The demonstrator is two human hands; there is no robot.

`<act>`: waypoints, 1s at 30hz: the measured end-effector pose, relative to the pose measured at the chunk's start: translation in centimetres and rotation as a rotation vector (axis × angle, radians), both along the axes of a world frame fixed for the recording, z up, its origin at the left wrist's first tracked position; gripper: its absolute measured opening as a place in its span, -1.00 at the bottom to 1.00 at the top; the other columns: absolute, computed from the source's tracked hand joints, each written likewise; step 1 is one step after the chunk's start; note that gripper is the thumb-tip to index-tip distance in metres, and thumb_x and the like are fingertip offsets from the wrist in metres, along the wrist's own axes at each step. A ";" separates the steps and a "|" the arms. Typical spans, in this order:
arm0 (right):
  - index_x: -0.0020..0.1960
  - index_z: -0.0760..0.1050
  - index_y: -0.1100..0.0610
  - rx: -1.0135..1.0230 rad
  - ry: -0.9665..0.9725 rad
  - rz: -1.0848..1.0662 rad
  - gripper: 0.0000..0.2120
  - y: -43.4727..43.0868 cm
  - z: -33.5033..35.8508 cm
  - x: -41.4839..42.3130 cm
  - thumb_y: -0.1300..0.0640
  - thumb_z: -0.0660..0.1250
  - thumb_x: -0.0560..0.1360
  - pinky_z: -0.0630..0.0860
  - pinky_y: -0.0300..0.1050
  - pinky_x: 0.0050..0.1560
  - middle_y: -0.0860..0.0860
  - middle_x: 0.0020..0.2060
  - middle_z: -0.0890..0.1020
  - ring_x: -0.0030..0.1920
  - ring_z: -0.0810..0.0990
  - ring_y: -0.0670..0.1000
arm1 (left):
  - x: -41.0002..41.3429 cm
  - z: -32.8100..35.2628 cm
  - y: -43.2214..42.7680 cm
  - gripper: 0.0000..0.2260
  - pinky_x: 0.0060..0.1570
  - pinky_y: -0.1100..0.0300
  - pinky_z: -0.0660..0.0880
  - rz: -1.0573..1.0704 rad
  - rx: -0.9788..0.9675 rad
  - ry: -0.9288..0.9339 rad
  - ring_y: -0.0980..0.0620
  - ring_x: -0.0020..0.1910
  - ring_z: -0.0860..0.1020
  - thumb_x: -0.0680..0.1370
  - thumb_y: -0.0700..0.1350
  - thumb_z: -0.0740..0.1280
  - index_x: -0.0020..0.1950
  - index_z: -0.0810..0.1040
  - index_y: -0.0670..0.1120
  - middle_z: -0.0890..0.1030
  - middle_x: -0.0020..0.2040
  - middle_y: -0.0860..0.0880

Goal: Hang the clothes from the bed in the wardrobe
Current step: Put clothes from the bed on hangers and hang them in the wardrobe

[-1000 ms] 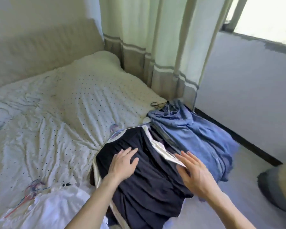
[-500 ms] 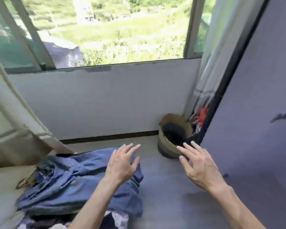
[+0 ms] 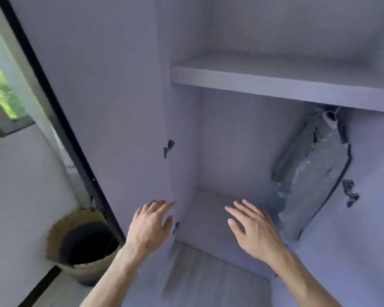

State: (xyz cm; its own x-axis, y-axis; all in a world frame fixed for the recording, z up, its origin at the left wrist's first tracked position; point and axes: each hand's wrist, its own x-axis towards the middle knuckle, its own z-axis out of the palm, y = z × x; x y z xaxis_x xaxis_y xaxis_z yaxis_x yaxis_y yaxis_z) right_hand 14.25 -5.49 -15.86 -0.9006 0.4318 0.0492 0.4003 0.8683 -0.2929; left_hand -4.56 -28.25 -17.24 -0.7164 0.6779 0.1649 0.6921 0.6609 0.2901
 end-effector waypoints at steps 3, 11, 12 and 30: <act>0.48 0.38 -0.12 0.041 -0.018 -0.178 -0.34 2.9 0.1 3.5 -0.27 -0.18 0.53 0.25 0.06 0.46 -0.09 0.49 0.39 0.55 0.21 -0.01 | -0.4 0.5 6.1 -0.51 0.40 0.04 0.28 -0.140 0.004 -0.030 -0.05 0.45 0.38 0.52 0.11 0.10 0.44 0.46 0.17 0.49 0.41 0.06; 0.53 0.26 -0.16 0.040 -0.069 -0.483 -0.42 10.2 1.0 8.7 -0.26 -0.16 0.58 0.15 0.04 0.51 -0.11 0.55 0.27 0.58 0.11 -0.02 | -1.9 4.1 19.9 -0.58 0.48 0.02 0.17 -0.426 0.046 0.092 -0.04 0.48 0.30 0.62 0.05 0.26 0.49 0.40 0.15 0.35 0.51 0.00; 0.54 0.25 -0.15 0.036 -0.067 -0.504 -0.49 11.5 1.0 8.7 -0.21 -0.07 0.64 0.14 0.04 0.52 -0.11 0.55 0.26 0.58 0.10 -0.03 | -2.5 5.2 21.6 -0.57 0.49 -0.03 0.19 -0.433 0.056 0.133 -0.08 0.48 0.31 0.60 0.04 0.29 0.48 0.41 0.14 0.34 0.51 -0.03; 0.58 0.07 0.14 -0.150 0.107 -0.949 -0.40 38.2 3.3 1.3 -0.12 0.09 0.64 0.36 0.13 0.32 0.23 0.46 0.32 0.43 0.30 0.29 | -11.8 14.6 45.0 -0.36 0.50 -0.28 -0.17 -0.266 0.405 0.531 -0.14 0.61 -0.11 0.58 0.33 0.03 0.61 0.07 0.13 0.02 0.62 -0.07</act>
State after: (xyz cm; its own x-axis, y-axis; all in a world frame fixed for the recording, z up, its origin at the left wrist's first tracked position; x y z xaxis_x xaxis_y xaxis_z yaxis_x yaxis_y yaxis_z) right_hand 15.59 32.76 -12.60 -0.1676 0.9859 -0.0042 0.8807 0.1478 -0.4500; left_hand -16.38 16.73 -2.59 -0.2889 0.6300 0.7209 0.9303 0.3624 0.0561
